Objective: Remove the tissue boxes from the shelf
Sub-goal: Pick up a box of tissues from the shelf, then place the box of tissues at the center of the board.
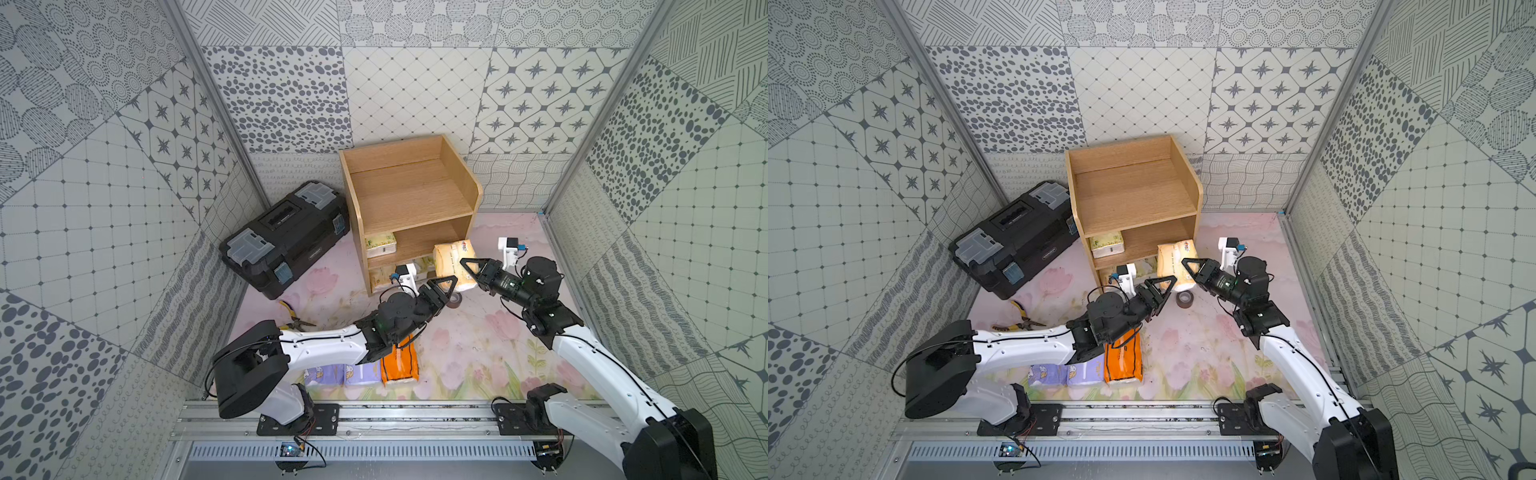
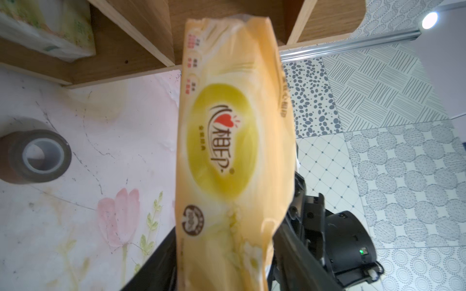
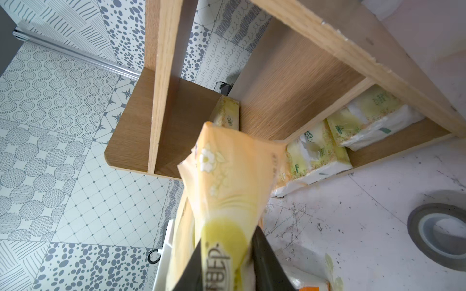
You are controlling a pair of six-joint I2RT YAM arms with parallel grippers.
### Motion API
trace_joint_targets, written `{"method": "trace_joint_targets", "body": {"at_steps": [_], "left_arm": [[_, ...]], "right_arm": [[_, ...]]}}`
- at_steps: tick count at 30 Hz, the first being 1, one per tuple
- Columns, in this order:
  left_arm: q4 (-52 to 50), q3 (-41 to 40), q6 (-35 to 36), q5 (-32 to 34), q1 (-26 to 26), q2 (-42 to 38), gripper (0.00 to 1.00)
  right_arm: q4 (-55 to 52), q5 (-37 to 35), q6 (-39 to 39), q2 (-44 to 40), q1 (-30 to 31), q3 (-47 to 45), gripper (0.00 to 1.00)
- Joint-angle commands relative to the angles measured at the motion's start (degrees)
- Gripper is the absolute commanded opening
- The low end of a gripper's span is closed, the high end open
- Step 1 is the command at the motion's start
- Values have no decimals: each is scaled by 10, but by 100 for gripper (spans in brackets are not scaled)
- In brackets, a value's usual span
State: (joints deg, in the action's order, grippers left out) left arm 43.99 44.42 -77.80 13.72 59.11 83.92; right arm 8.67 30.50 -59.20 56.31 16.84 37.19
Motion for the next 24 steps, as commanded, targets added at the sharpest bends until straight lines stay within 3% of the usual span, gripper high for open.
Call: {"method": "trace_joint_targets", "body": {"at_steps": [1, 4, 12, 18, 24], "left_arm": [[-112, -16, 50, 22, 10, -65, 87], [-170, -57, 61, 48, 10, -128, 93], [-380, -105, 144, 97, 13, -283, 94], [-461, -132, 154, 137, 13, -351, 96], [-495, -170, 107, 167, 13, -404, 96]], "right_arm": [[19, 18, 17, -38, -1, -12, 21], [-39, 8, 38, -77, -2, -20, 19], [-211, -22, 67, -201, 23, -88, 16], [-295, -113, 64, -250, 115, -131, 16], [-225, -217, 24, -184, 252, -179, 19]]}}
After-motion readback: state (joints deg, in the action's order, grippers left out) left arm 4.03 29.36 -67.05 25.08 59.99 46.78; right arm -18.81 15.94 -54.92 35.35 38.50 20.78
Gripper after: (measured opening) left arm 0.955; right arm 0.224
